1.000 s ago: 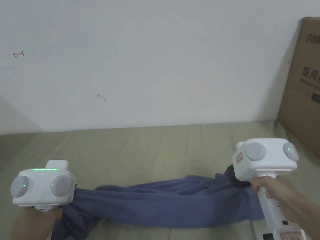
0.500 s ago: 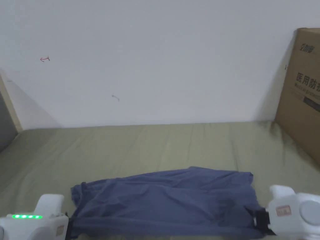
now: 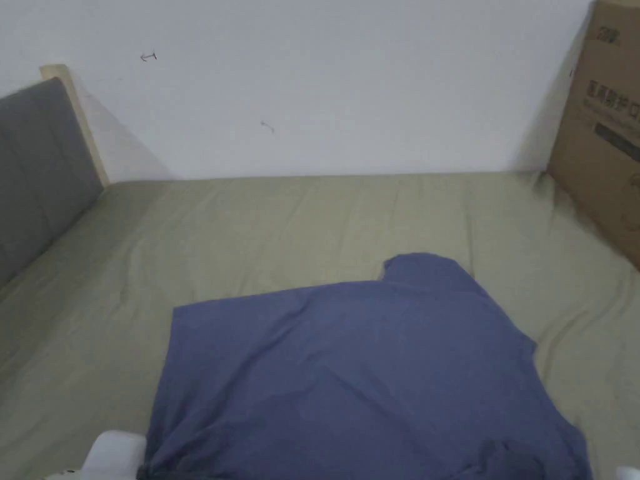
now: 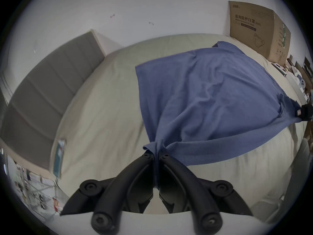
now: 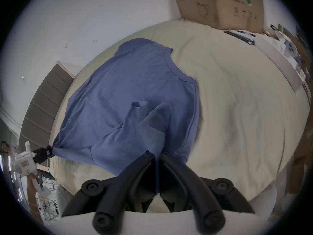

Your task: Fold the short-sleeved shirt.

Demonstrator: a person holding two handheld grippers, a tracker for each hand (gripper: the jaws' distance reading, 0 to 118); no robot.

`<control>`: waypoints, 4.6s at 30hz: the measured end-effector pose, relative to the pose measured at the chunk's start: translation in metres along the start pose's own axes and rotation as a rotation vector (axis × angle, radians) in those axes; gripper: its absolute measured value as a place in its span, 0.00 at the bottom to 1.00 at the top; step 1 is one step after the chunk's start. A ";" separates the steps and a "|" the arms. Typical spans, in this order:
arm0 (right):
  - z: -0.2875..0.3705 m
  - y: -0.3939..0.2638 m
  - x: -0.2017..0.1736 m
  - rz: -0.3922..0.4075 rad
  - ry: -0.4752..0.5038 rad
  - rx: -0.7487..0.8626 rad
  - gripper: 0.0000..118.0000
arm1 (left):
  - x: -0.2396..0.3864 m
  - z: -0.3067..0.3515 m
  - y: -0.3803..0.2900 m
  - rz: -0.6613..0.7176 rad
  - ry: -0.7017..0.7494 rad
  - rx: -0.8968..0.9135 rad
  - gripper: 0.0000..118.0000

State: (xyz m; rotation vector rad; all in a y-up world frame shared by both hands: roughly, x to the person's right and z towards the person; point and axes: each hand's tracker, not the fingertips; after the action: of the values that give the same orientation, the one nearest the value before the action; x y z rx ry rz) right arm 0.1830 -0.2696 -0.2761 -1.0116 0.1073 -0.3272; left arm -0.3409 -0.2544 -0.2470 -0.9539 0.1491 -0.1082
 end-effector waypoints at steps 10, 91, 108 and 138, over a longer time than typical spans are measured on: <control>0.028 -0.024 -0.008 0.103 0.005 0.036 0.00 | 0.008 0.020 -0.049 0.041 0.008 0.009 0.02; -0.022 0.106 -0.056 0.320 -0.178 0.124 0.06 | -0.026 -0.009 0.076 0.240 -0.074 0.041 0.00; -0.056 0.106 -0.055 0.389 -0.216 0.068 0.70 | -0.049 -0.023 0.060 0.302 -0.094 0.021 0.91; -0.002 -0.023 -0.041 0.268 -0.087 -0.021 0.00 | -0.028 -0.052 -0.006 0.574 -0.126 -0.094 0.00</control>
State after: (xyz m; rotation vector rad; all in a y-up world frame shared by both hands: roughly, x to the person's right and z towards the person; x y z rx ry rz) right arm 0.1391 -0.2697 -0.2606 -1.0173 0.1657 -0.0376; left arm -0.3778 -0.2952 -0.2697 -0.9756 0.3080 0.4901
